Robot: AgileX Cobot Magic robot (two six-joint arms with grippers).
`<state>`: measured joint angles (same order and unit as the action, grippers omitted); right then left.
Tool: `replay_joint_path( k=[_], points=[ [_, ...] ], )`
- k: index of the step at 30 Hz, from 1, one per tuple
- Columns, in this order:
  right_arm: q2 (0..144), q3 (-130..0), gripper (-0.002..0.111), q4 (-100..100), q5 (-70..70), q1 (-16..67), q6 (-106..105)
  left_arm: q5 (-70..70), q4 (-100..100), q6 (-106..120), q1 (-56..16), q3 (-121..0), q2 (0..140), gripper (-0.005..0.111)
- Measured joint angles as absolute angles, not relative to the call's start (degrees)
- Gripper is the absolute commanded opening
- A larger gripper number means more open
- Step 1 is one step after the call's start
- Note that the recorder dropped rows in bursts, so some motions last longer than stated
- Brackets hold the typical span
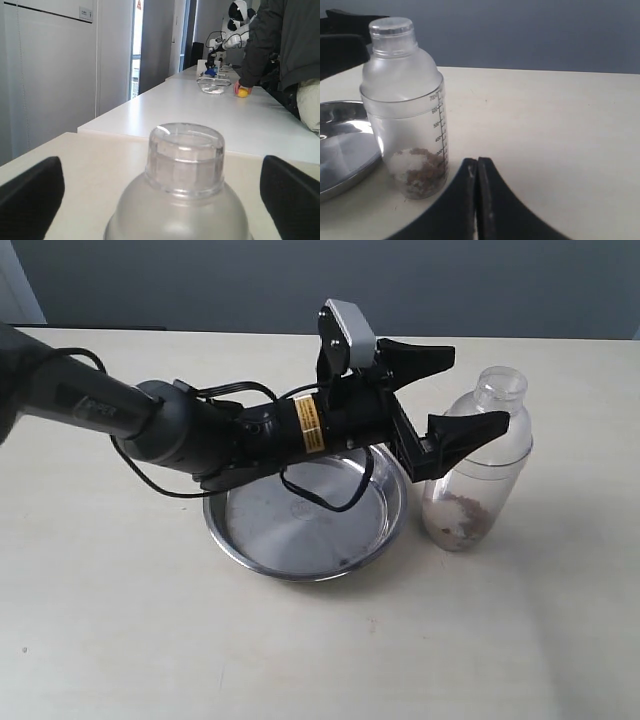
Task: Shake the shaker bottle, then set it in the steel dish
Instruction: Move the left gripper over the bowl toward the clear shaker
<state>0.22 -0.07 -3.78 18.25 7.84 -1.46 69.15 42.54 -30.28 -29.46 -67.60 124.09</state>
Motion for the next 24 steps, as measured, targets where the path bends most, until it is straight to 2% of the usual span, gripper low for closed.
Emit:
replay_joint_path(
  k=[24],
  points=[
    [0.22,-0.07,-0.001,-3.78,18.25,7.84,-1.46,69.5,48.53,-31.18,-29.46,-72.9,130.66,0.105]
  ],
)
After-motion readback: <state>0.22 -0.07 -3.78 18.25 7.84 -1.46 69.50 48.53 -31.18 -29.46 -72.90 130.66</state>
